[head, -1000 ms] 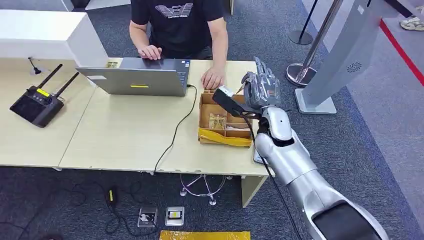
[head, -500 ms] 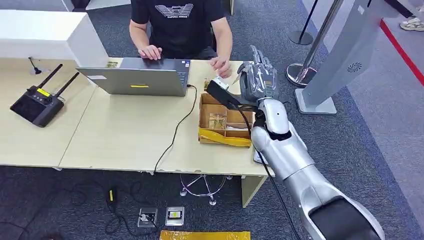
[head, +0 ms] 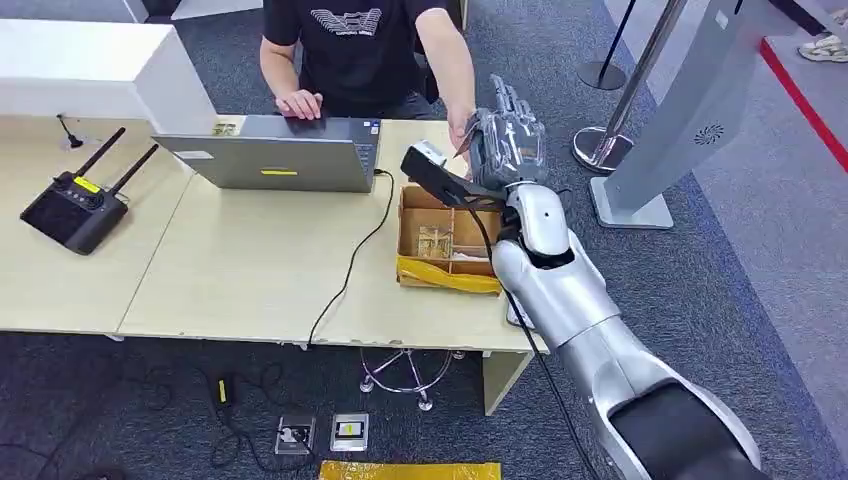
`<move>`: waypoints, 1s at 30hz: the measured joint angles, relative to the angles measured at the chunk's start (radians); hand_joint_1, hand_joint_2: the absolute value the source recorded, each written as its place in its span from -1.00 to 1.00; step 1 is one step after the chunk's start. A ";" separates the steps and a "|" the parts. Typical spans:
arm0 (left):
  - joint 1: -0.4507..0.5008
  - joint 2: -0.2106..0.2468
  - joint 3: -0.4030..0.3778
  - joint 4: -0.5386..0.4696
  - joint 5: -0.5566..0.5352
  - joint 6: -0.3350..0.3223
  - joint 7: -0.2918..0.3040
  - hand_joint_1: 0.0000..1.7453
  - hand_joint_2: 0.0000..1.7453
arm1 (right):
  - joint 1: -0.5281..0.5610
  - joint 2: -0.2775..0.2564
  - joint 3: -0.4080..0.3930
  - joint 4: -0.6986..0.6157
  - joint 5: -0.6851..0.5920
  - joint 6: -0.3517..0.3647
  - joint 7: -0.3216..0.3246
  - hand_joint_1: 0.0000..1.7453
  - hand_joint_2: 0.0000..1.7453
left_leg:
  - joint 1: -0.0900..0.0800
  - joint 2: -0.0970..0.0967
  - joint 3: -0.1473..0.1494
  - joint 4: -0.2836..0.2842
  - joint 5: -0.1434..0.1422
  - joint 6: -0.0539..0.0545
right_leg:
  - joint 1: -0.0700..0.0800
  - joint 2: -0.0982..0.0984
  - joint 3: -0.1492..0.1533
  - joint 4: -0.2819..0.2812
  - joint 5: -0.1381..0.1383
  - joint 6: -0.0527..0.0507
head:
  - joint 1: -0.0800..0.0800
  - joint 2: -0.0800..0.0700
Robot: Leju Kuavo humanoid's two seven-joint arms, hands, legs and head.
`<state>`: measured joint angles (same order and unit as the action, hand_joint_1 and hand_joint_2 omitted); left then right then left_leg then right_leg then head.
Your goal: Pass the card to the sensor for recognition and then transmit it.
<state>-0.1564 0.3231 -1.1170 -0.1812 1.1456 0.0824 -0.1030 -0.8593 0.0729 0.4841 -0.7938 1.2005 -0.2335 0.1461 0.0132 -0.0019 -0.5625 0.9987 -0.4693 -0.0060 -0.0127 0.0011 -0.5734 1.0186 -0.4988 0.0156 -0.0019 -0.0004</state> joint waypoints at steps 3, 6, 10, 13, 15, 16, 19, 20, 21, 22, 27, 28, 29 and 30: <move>0.000 0.000 -0.001 0.000 0.000 0.000 0.000 -1.00 -1.00 | -0.006 0.008 0.000 0.015 0.002 0.001 0.000 1.00 1.00 | 0.000 0.000 0.000 0.000 0.000 0.000 | 0.000 0.000 0.000 0.000 0.000 0.000 | 0.000 0.000; 0.000 0.000 -0.004 0.000 0.000 0.000 0.000 -1.00 -1.00 | -0.011 0.015 0.000 0.027 0.006 0.007 0.007 1.00 1.00 | 0.000 0.000 0.000 0.000 0.000 0.000 | 0.000 0.000 0.000 0.000 0.000 0.000 | 0.000 0.000; 0.000 0.000 -0.009 0.000 0.000 0.000 0.000 -1.00 -1.00 | -0.017 0.022 0.000 0.039 0.014 0.014 0.011 1.00 1.00 | 0.000 0.000 0.000 0.000 0.000 0.000 | 0.000 0.000 0.000 0.000 0.000 0.000 | 0.000 0.000; 0.000 0.000 -0.010 0.000 0.000 0.000 0.000 -1.00 -1.00 | -0.022 0.023 0.000 0.046 0.015 0.016 0.012 1.00 1.00 | 0.000 0.000 0.000 0.000 0.000 0.000 | 0.000 0.000 0.000 0.000 0.000 0.000 | 0.000 0.000; 0.000 0.000 -0.011 0.000 0.000 0.000 0.000 -1.00 -1.00 | -0.024 0.023 0.000 0.048 0.017 0.016 0.012 1.00 1.00 | 0.000 0.000 0.000 0.000 0.000 0.000 | 0.000 0.000 0.000 0.000 0.000 0.000 | 0.000 0.000; 0.000 0.000 -0.011 0.000 0.000 0.000 0.000 -1.00 -1.00 | -0.024 0.023 0.000 0.049 0.017 0.016 0.012 1.00 1.00 | 0.000 0.000 0.000 0.000 0.000 0.000 | 0.000 0.000 0.000 0.000 0.000 0.000 | 0.000 0.000; 0.000 0.000 -0.013 0.000 0.000 0.000 0.000 -1.00 -1.00 | -0.026 0.023 0.000 0.051 0.017 0.016 0.012 1.00 1.00 | 0.000 0.000 0.000 0.000 0.000 0.000 | 0.000 0.000 0.000 0.000 0.000 0.000 | 0.000 0.000; 0.000 0.000 -0.013 0.000 0.000 0.000 0.000 -1.00 -1.00 | -0.026 0.023 0.000 0.051 0.017 0.016 0.012 1.00 1.00 | 0.000 0.000 0.000 0.000 0.000 0.000 | 0.000 0.000 0.000 0.000 0.000 0.000 | 0.000 0.000; 0.000 0.000 -0.013 0.000 0.000 0.000 0.000 -1.00 -1.00 | -0.026 0.023 0.000 0.051 0.017 0.016 0.012 1.00 1.00 | 0.000 0.000 0.000 0.000 0.000 0.000 | 0.000 0.000 0.000 0.000 0.000 0.000 | 0.000 0.000; 0.000 0.000 -0.013 0.000 0.000 0.000 0.000 -1.00 -1.00 | -0.026 0.023 0.000 0.052 0.017 0.016 0.012 1.00 1.00 | 0.000 0.000 0.000 0.000 0.000 0.000 | 0.000 0.000 0.000 0.000 0.000 0.000 | 0.000 0.000; 0.000 0.000 -0.015 0.000 0.000 -0.002 -0.003 -1.00 -1.00 | -0.026 0.023 0.000 0.054 0.022 0.024 0.015 -1.00 1.00 | 0.000 0.000 0.000 0.000 0.000 0.000 | 0.000 0.000 0.000 0.000 0.000 0.000 | 0.000 0.000; 0.000 0.000 -0.015 0.000 0.000 -0.002 -0.004 -1.00 -1.00 | -0.026 0.023 0.000 0.054 0.023 0.026 0.016 -1.00 -1.00 | 0.000 0.000 0.000 0.000 0.000 0.000 | 0.000 0.000 0.000 0.000 0.000 0.000 | 0.000 0.000; 0.000 0.000 -0.016 0.000 0.000 -0.002 -0.004 -1.00 -1.00 | -0.026 0.023 0.000 0.054 0.025 0.027 0.016 -1.00 -1.00 | 0.000 0.000 0.000 0.000 0.000 0.000 | 0.000 0.000 0.000 0.000 0.000 0.000 | 0.000 0.000; 0.000 0.000 -0.016 0.000 0.000 -0.002 -0.005 -1.00 -1.00 | -0.026 0.023 0.000 0.054 0.028 0.029 0.016 -1.00 -1.00 | 0.000 0.000 0.000 0.000 0.000 0.000 | 0.000 0.000 0.000 0.000 0.000 0.000 | 0.000 0.000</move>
<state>-0.1566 0.3231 -1.1334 -0.1812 1.1452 0.0801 -0.1080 -0.8853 0.0958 0.4841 -0.7397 1.2284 -0.2048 0.1621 0.0132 -0.0019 -0.5625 0.9987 -0.4693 -0.0060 -0.0128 0.0011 -0.5735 1.0185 -0.4988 0.0155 -0.0015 -0.0004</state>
